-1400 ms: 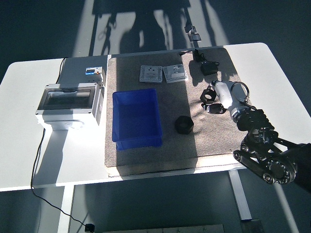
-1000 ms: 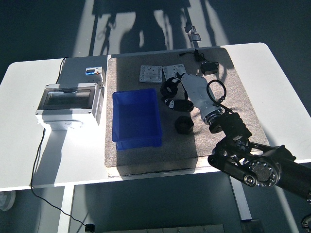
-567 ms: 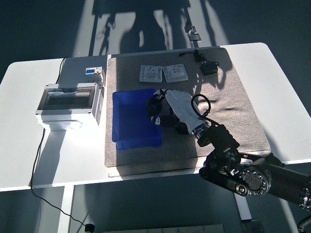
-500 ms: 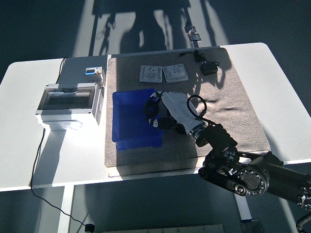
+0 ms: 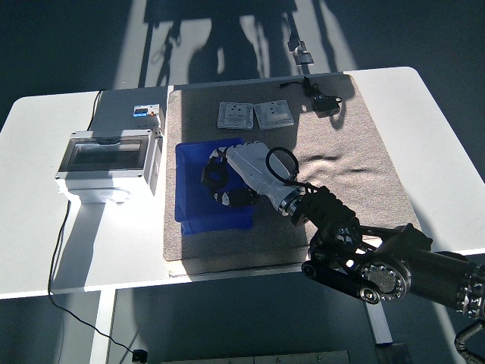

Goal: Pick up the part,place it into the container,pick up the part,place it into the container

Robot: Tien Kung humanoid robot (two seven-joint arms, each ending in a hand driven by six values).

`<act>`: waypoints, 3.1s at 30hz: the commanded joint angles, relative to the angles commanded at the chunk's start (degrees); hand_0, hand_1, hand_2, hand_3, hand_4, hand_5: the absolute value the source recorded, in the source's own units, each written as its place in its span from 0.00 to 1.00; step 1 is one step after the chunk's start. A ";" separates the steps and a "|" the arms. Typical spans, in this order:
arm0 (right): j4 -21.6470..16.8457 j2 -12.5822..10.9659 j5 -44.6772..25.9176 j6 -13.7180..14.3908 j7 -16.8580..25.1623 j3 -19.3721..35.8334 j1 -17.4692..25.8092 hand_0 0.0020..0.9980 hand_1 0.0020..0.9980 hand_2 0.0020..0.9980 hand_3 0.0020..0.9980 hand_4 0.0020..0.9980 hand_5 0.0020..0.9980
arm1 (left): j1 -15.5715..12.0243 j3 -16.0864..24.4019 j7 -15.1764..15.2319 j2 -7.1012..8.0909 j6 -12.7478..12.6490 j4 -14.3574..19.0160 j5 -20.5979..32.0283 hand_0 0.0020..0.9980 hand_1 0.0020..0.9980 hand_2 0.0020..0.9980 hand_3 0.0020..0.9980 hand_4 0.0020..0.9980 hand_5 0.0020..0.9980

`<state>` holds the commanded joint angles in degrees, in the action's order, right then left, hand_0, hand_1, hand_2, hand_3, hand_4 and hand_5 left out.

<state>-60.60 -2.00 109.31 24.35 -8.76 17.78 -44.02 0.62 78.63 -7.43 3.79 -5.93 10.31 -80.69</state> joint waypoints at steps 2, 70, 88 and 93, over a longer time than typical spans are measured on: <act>-0.73 0.02 1.87 -2.79 -1.64 -0.18 -0.26 0.52 0.52 0.64 0.62 0.69 0.20 | -0.08 -0.20 0.15 -0.01 -0.08 0.00 0.55 0.69 0.55 0.64 0.68 0.68 0.76; -11.04 -8.77 7.76 -17.48 -28.15 8.52 6.06 0.70 0.46 0.41 0.61 0.30 0.00 | 0.50 0.58 1.13 -0.29 0.45 0.00 -0.32 0.68 0.55 0.65 0.68 0.67 0.76; -11.46 -5.52 -7.35 5.88 -3.34 -1.00 -1.77 0.68 0.45 0.43 0.62 0.29 0.00 | 0.35 -0.21 2.85 -2.38 4.13 0.00 -2.06 0.68 0.55 0.66 0.68 0.67 0.77; -10.46 -5.05 -10.69 4.84 3.16 -2.31 -2.60 0.67 0.47 0.46 0.62 0.29 0.01 | 0.58 -0.93 2.64 -2.63 4.64 0.00 -1.74 0.69 0.57 0.69 0.69 0.67 0.77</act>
<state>-71.07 -7.06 98.61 29.20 -5.60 15.47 -46.62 1.20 77.70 -4.79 1.17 -1.29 10.31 -82.43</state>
